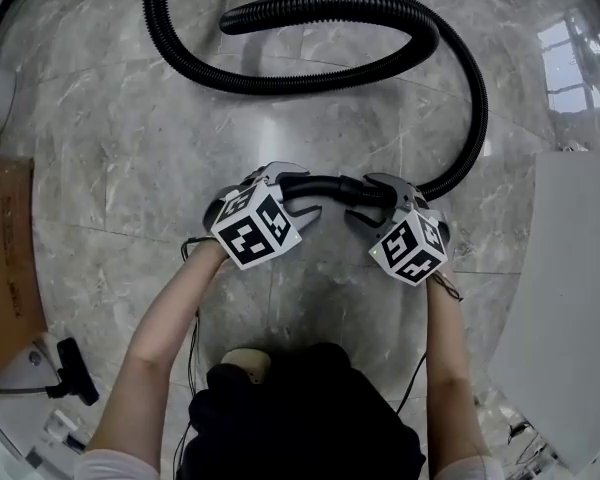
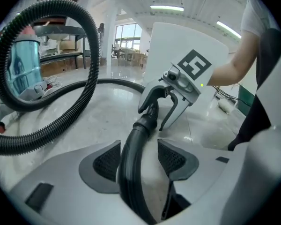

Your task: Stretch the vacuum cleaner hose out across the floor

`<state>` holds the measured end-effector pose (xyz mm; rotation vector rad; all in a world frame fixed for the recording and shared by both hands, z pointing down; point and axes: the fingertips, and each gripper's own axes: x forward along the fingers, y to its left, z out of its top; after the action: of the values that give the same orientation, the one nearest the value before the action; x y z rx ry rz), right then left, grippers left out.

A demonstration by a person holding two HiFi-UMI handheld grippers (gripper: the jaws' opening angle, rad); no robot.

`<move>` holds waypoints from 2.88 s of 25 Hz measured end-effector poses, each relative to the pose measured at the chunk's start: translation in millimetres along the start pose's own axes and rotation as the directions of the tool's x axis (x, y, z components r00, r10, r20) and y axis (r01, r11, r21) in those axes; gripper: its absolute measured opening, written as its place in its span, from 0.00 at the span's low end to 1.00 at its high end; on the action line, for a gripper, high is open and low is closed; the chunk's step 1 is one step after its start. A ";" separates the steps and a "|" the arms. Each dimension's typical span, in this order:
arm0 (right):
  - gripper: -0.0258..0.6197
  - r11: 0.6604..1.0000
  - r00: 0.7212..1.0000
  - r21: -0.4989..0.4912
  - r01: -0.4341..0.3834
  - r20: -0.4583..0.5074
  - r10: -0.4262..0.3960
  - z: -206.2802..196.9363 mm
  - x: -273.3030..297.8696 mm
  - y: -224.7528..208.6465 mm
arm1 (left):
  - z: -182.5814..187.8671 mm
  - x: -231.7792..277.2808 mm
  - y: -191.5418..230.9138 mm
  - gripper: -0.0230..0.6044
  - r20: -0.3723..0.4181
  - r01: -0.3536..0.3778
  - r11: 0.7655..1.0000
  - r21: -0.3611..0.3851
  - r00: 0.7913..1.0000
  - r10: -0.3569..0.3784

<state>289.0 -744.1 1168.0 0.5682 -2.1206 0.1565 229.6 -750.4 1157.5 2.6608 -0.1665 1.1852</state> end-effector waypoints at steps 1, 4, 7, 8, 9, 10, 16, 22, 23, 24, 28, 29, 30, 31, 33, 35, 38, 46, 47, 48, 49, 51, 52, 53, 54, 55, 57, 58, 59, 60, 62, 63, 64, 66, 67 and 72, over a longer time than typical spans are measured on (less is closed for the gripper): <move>0.46 0.999 0.999 -0.036 -0.010 -0.032 0.009 -3.6 4.8 1.9 | -1.0 -1.0 1.6 0.41 0.006 -0.003 1.000 -0.015 1.000 0.004; 0.46 0.994 0.993 -0.102 -0.040 -0.113 0.028 -12.5 15.3 3.7 | -1.6 -7.1 2.4 0.41 0.035 -0.002 0.998 -0.059 0.999 0.004; 0.46 0.990 0.983 -0.104 -0.090 -0.168 0.071 -15.6 20.2 4.6 | 1.7 -17.1 4.5 0.41 0.090 -0.018 0.995 -0.098 0.996 0.027; 0.45 0.989 0.980 -0.099 -0.107 -0.180 0.088 -15.7 21.1 5.3 | 3.2 -20.4 5.6 0.41 0.108 -0.026 0.994 -0.110 0.993 0.038; 0.44 0.988 0.976 -0.094 -0.124 -0.190 0.104 -15.7 21.6 6.2 | 4.6 -23.1 6.2 0.41 0.125 -0.031 0.992 -0.120 0.991 0.046; 0.42 0.986 0.974 -0.092 -0.136 -0.197 0.116 -15.8 21.8 7.0 | 5.6 -25.1 5.8 0.41 0.137 -0.033 0.992 -0.125 0.989 0.050; 0.42 0.985 0.969 -0.085 -0.151 -0.208 0.130 -15.3 23.0 7.1 | 8.2 -31.7 -2.4 0.41 0.162 -0.004 0.993 -0.118 0.986 0.023; 0.41 0.990 0.975 -0.101 -0.098 -0.209 0.075 -14.8 21.4 8.1 | 11.5 -42.3 -9.0 0.40 0.189 -0.010 0.993 -0.121 0.981 0.033; 0.41 0.991 0.976 -0.108 -0.083 -0.210 0.059 -14.7 20.9 8.1 | 11.8 -44.3 -10.2 0.40 0.196 -0.013 0.992 -0.123 0.980 0.037; 0.41 0.991 0.977 -0.114 -0.071 -0.208 0.046 -14.5 20.4 8.4 | 12.3 -46.8 -11.5 0.40 0.206 -0.015 0.992 -0.128 0.978 0.042; 0.41 0.992 0.980 -0.120 -0.043 -0.197 0.019 -12.9 15.5 9.8 | 15.0 -60.5 -14.2 0.33 0.260 -0.031 0.987 -0.159 0.963 0.072; 0.41 0.992 0.980 -0.123 -0.038 -0.198 0.013 -12.6 14.1 9.7 | 15.5 -63.9 -14.5 0.29 0.273 -0.032 0.986 -0.167 0.959 0.077; 0.41 0.991 0.980 -0.129 -0.033 -0.200 0.006 -12.1 13.1 9.6 | 15.8 -67.2 -14.7 0.26 0.284 -0.032 0.984 -0.173 0.955 0.081; 0.41 0.990 0.979 -0.135 -0.029 -0.202 0.001 -11.1 12.4 9.6 | 15.9 -70.5 -14.6 0.23 0.293 -0.034 0.983 -0.179 0.952 0.086; 0.41 0.990 0.979 -0.142 -0.024 -0.203 -0.006 -7.5 10.9 10.3 | 16.0 -77.3 -13.0 0.15 0.304 -0.045 0.981 -0.188 0.947 0.102; 0.41 0.989 0.980 -0.145 -0.017 -0.198 -0.012 -2.1 8.8 10.6 | 17.5 -84.2 -10.7 0.10 0.309 -0.058 0.980 -0.192 0.944 0.116; 0.41 0.989 0.981 -0.150 -0.010 -0.191 -0.020 5.4 4.9 11.3 | 22.3 -95.2 -8.9 0.07 0.321 -0.072 0.978 -0.194 0.938 0.132; 0.41 0.985 0.985 -0.171 -0.014 -0.169 -0.015 19.0 -3.8 22.7 | 17.9 -109.9 -4.3 0.05 0.317 -0.091 0.975 -0.201 0.936 0.153; 0.41 0.985 0.986 -0.173 -0.009 -0.165 -0.020 19.8 -5.9 23.8 | 17.3 -111.1 -5.0 0.05 0.316 -0.090 0.976 -0.196 0.937 0.150; 0.41 0.985 0.986 -0.175 -0.006 -0.162 -0.023 21.0 -8.2 25.2 | 16.6 -112.6 -5.9 0.05 0.315 -0.089 0.978 -0.191 0.938 0.147; 0.41 0.984 0.987 -0.180 -0.006 -0.161 -0.024 22.6 -10.8 26.7 | 15.7 -114.5 -6.7 0.05 0.312 -0.090 0.978 -0.187 0.939 0.146; 0.41 0.982 0.987 -0.191 -0.004 -0.159 -0.027 26.4 -17.0 27.9 | 15.6 -119.1 -6.8 0.05 0.310 -0.097 0.978 -0.186 0.939 0.152; 0.41 0.981 0.987 -0.195 -0.001 -0.157 -0.030 28.3 -20.5 27.3 | 17.3 -122.1 -6.3 0.05 0.315 -0.100 0.977 -0.189 0.936 0.157; 0.41 0.980 0.987 -0.197 0.004 -0.154 -0.035 30.4 -24.3 26.0 | 20.0 -125.5 -5.7 0.05 0.324 -0.101 0.976 -0.194 0.932 0.160; 0.41 0.980 0.988 -0.197 0.011 -0.148 -0.041 32.8 -28.2 24.4 | 23.0 -129.1 -5.4 0.05 0.334 -0.099 0.975 -0.201 0.928 0.163; 0.41 0.980 0.989 -0.196 0.019 -0.141 -0.047 35.7 -32.3 22.8 | 25.4 -132.7 -5.2 0.05 0.343 -0.097 0.973 -0.207 0.925 0.165; 0.41 0.980 0.990 -0.195 0.033 -0.128 -0.058 42.8 -41.3 19.8 | 29.6 -141.6 -4.1 0.05 0.351 -0.108 0.971 -0.213 0.919 0.180; 0.41 0.980 0.990 -0.193 0.038 -0.123 -0.062 47.5 -46.5 18.8 | 32.5 -148.4 -3.2 0.05 0.354 -0.120 0.968 -0.219 0.915 0.193; 0.41 0.981 0.991 -0.191 0.039 -0.120 -0.063 53.0 -52.7 18.8 | 36.4 -157.3 -2.8 0.05 0.359 -0.130 0.964 -0.230 0.910 0.208; 0.41 0.981 0.991 -0.188 0.036 -0.117 -0.059 59.6 -60.3 20.1 | 41.2 -167.8 -3.5 0.05 0.365 -0.132 0.959 -0.250 0.905 0.220; 0.41 0.984 0.993 -0.178 0.021 -0.113 -0.042 75.7 -79.2 25.0 | 52.6 -190.8 -7.0 0.05 0.377 -0.111 0.946 -0.305 0.898 0.227; 0.41 0.985 0.993 -0.173 0.011 -0.113 -0.031 85.0 -90.2 28.2 | 58.8 -202.8 -9.7 0.05 0.381 -0.095 0.938 -0.333 0.896 0.226; 0.41 0.986 0.993 -0.168 0.000 -0.113 -0.020 94.8 -102.1 32.0 | 65.3 -215.3 -13.1 0.05 0.382 -0.083 0.931 -0.356 0.896 0.226; 0.41 0.987 0.993 -0.160 -0.022 -0.116 0.003 114.8 -129.0 39.7 | 81.0 -242.4 -22.2 0.05 0.377 -0.071 0.921 -0.384 0.898 0.227; 0.41 0.988 0.993 -0.153 -0.032 -0.118 0.013 124.4 -144.2 42.5 | 91.0 -256.6 -27.3 0.05 0.376 -0.067 0.918 -0.390 0.899 0.226; 0.41 0.991 0.991 -0.119 -0.058 -0.126 0.043 173.1 -220.9 48.5 | 141.8 -324.2 -51.7 0.05 0.353 -0.068 0.920 -0.386 0.911 0.215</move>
<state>244.2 -681.5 893.8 0.4218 -2.0102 0.0873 125.1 -731.5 816.0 2.5375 -0.5993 0.5643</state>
